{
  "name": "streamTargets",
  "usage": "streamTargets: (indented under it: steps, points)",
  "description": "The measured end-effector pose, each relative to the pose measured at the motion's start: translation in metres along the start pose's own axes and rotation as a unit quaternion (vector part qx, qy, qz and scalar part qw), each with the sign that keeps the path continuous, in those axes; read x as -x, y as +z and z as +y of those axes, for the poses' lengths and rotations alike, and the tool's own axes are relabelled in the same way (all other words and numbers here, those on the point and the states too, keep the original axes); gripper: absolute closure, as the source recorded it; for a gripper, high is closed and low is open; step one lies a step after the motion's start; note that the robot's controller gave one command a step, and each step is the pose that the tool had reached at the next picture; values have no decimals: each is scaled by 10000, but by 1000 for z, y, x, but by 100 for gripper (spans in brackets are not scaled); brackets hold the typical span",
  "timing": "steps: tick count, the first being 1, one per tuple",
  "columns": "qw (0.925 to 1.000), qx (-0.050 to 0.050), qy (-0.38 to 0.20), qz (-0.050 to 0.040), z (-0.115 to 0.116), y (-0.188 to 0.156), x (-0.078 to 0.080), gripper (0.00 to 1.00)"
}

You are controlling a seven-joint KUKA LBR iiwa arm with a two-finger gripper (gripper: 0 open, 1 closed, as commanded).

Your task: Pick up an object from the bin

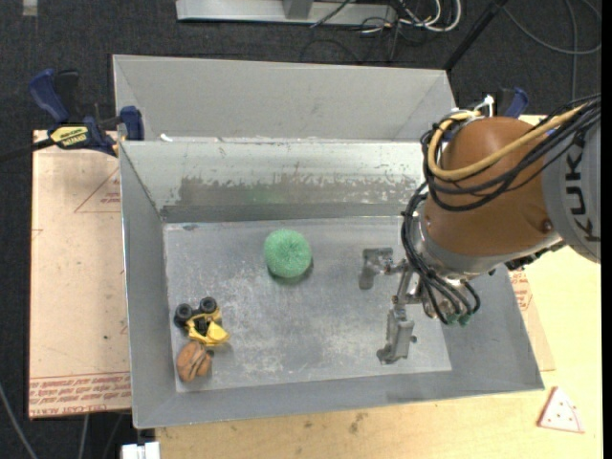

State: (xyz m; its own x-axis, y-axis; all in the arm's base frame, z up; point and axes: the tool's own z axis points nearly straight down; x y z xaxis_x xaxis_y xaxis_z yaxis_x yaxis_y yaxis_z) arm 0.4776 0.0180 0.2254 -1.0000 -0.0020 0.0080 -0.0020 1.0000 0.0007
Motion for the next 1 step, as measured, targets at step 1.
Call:
streamTargets:
  steps: [1]
  points:
    - [10000,1,3,-42,0,-4,1,0]
